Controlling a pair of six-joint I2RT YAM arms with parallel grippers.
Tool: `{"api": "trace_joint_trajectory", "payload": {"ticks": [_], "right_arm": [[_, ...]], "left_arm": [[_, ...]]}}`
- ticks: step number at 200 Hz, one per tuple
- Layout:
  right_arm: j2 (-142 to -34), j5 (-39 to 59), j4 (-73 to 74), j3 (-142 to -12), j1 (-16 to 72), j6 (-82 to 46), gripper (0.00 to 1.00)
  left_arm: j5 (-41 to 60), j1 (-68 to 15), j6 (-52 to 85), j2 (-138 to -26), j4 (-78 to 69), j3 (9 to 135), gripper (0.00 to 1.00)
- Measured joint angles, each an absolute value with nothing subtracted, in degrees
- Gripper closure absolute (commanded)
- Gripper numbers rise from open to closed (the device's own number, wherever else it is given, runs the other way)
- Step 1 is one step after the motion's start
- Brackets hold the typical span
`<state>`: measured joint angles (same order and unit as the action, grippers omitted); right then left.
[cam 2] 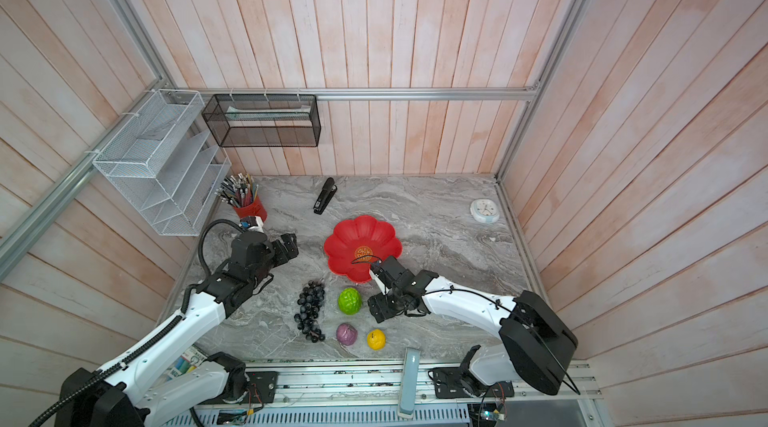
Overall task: Place and organize the fake fruits in the fruit bowl
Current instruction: 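Move the right gripper over the black avocado while the left arm rises, then grasp the black avocado with the right gripper and lower it into the red bowl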
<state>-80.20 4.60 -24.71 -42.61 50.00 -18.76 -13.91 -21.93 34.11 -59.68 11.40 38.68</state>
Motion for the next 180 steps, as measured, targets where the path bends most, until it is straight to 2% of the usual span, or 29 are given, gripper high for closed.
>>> {"api": "trace_joint_trajectory", "payload": {"ticks": [22,87,146,180], "right_arm": [[-82.7,4.6,-24.3,-42.6,50.0,-18.3,0.26],[-82.8,4.1,-23.9,-42.6,50.0,-18.0,0.52],[-75.9,2.9,-26.3,-42.6,50.0,-19.5,0.56],[-73.5,4.1,-27.9,-48.7,46.7,-19.5,0.56]], "left_arm": [[-13.9,-21.9,34.1,-60.0,11.1,38.4,0.00],[-13.9,-21.9,34.2,-60.7,10.7,37.7,0.00],[-13.9,-21.9,34.8,-60.7,9.4,37.5,0.00],[-13.1,-21.9,35.9,-60.8,9.5,37.6,0.00]]}}
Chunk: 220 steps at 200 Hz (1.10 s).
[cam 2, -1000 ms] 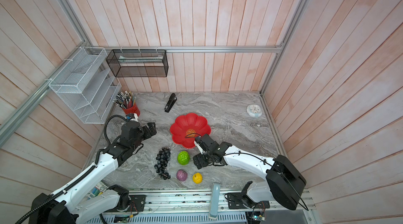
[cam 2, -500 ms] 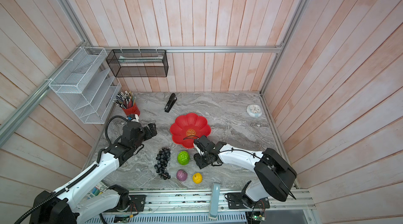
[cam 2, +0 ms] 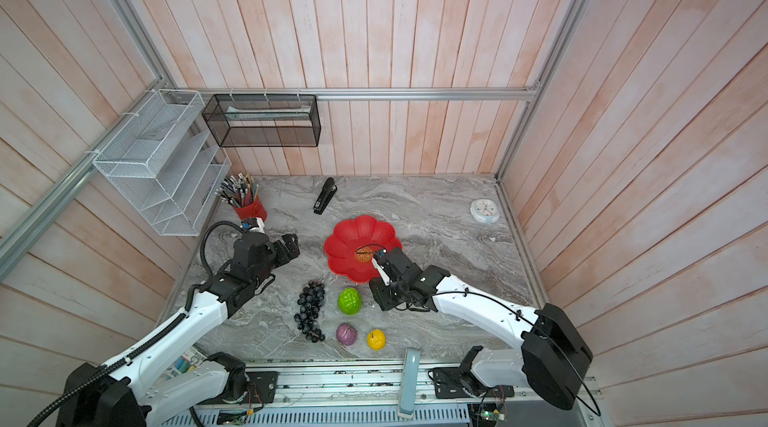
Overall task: Place and organize the fake fruits in the fruit bowl
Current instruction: 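Grasp the black avocado with the right gripper and lower it into the red bowl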
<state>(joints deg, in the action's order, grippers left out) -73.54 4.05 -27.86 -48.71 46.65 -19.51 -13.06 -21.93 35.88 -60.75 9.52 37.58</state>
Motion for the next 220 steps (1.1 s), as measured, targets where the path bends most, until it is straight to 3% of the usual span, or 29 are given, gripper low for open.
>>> {"api": "trace_joint_trajectory", "payload": {"ticks": [47,96,182,220], "right_arm": [[-83.7,8.6,-20.0,-60.8,36.2,-16.9,0.55],[-102.3,9.7,-17.8,-70.4,34.3,-12.4,0.55],[-111.3,7.3,-15.2,-73.7,33.7,-10.9,0.50],[-112.7,6.5,-15.0,-74.7,33.7,-10.7,0.41]], "left_arm": [[-11.7,-21.9,36.1,-60.8,13.0,38.6,0.00],[-10.9,-21.9,37.2,-60.1,16.7,40.1,0.00],[-10.3,-21.9,39.5,-57.6,20.4,40.6,0.00],[-9.4,-21.9,39.0,-58.5,22.1,43.0,0.00]]}}
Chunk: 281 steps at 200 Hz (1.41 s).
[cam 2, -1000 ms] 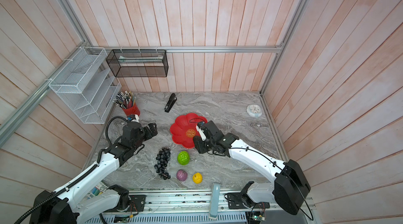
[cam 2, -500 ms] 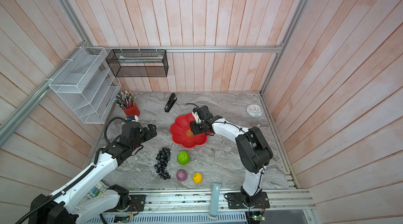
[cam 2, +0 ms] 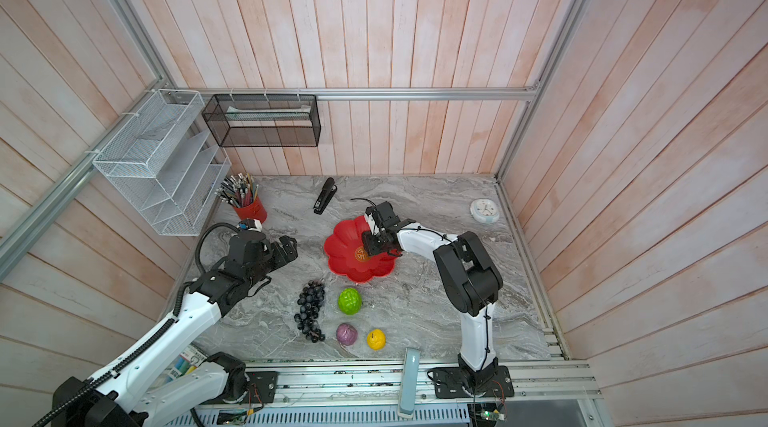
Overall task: Place and organize the fake fruits in the fruit bowl
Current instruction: 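Grasp the black avocado with the right gripper and lower it into the red bowl, then release the avocado and lift the right gripper while the left gripper grasps the green fruit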
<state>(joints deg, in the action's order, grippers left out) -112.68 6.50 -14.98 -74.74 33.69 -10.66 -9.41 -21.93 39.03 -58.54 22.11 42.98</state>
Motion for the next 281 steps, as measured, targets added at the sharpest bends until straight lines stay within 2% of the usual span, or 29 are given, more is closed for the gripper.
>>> {"api": "trace_joint_trajectory", "payload": {"ticks": [20,57,115,142,179,239,281], "right_arm": [[-112.7,6.3,-14.9,-75.0,33.7,-10.3,0.31],[-112.6,6.0,-14.9,-75.3,33.7,-10.3,0.23],[-107.3,3.7,-17.1,-75.4,34.5,-8.7,0.21],[-96.7,2.6,-14.8,-71.7,35.0,-9.0,0.22],[-80.2,1.6,-6.5,-57.2,34.7,-11.6,0.21],[-77.6,2.0,-4.2,-45.8,32.9,-13.8,0.18],[-72.8,1.1,-2.7,-41.3,31.6,-15.2,0.18]], "left_arm": [[-8.6,-21.9,38.2,-59.1,23.0,44.7,0.00],[-5.6,-21.9,36.1,-60.6,25.9,47.3,0.00],[4.6,-23.2,32.1,-65.2,33.7,52.2,0.01],[6.8,-29.3,30.6,-67.6,37.1,54.4,0.01],[7.3,-38.9,29.9,-73.7,40.8,58.1,0.01],[8.3,-47.9,30.0,-87.5,43.0,63.2,0.00],[6.3,-49.7,30.0,-93.5,43.2,64.9,0.00]]}}
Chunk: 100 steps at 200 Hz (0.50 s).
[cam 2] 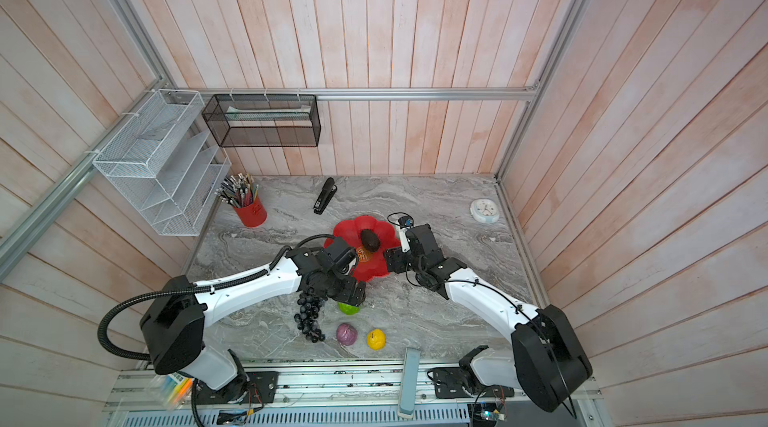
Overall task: Place and organize the fake fruits in the fruit bowl
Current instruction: 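Release the avocado and lift the right gripper while the left gripper grasps the green fruit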
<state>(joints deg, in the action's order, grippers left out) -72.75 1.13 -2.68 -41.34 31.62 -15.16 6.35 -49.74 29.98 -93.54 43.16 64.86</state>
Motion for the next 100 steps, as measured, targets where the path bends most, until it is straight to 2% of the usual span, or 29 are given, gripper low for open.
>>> {"api": "trace_joint_trajectory", "payload": {"ticks": [47,100], "right_arm": [[-70.4,1.4,-1.0,-39.3,30.0,-15.9,0.18],[-71.0,2.9,0.2,-39.2,29.7,-16.6,0.18]], "left_arm": [[4.5,-49.7,29.5,-98.7,43.0,65.0,0.03],[5.3,-49.7,28.6,-99.9,41.4,65.0,0.20]]}}
